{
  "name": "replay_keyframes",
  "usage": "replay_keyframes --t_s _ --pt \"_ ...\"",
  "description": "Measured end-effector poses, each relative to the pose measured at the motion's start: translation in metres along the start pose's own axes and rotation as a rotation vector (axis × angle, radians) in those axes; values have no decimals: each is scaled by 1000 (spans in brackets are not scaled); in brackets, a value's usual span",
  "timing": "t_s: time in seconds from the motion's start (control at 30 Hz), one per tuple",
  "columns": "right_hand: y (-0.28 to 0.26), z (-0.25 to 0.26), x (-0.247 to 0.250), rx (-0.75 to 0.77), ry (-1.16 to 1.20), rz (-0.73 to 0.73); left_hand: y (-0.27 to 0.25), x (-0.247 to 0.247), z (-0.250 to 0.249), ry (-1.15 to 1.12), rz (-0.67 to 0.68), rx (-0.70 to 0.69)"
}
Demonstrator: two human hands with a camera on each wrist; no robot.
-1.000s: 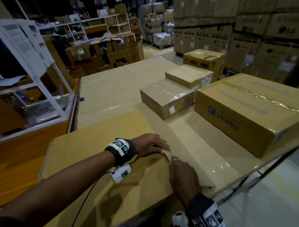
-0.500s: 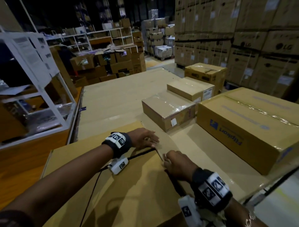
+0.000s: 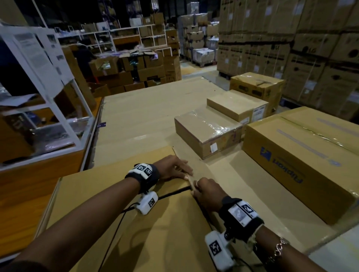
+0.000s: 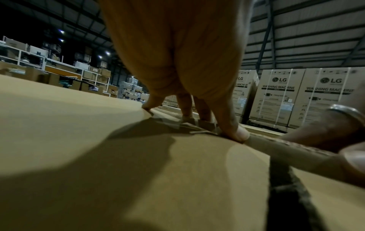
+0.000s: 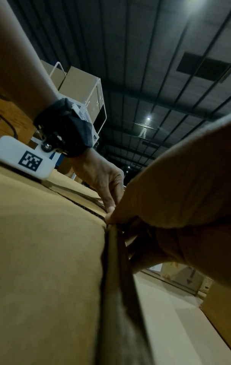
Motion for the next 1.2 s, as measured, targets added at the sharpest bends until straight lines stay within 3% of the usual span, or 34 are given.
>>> replay_keyframes --t_s 0.23,0.5,0.6,0.73,0.9,1.1,1.2 --pt "-8 4 1 3 26 -26 -2 1 -6 10 -40 23" --pt "-15 9 10 45 122 55 -30 5 -33 264 -67 125" --pt "-19 28 26 177 150 115 -57 27 -49 414 -166 169" --pt "-37 76 42 395 54 201 -131 41 -59 476 -285 295" --pt "-45 104 11 519 -181 475 -221 9 -75 515 -206 520" --pt "-33 102 -39 524 -545 552 -273 -24 -64 289 -85 741" --pt "-31 99 -41 459 -546 578 -274 -32 -63 247 -13 786"
Point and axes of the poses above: each hand's wrist, its own y-axis towards the middle knuckle, its own x-axis out of the back of the hand, z = x × y, the point moved 7 cm from there along y, towards the middle knuckle, and after that the axes turned 2 degrees about -x, right-handed, at the moved point
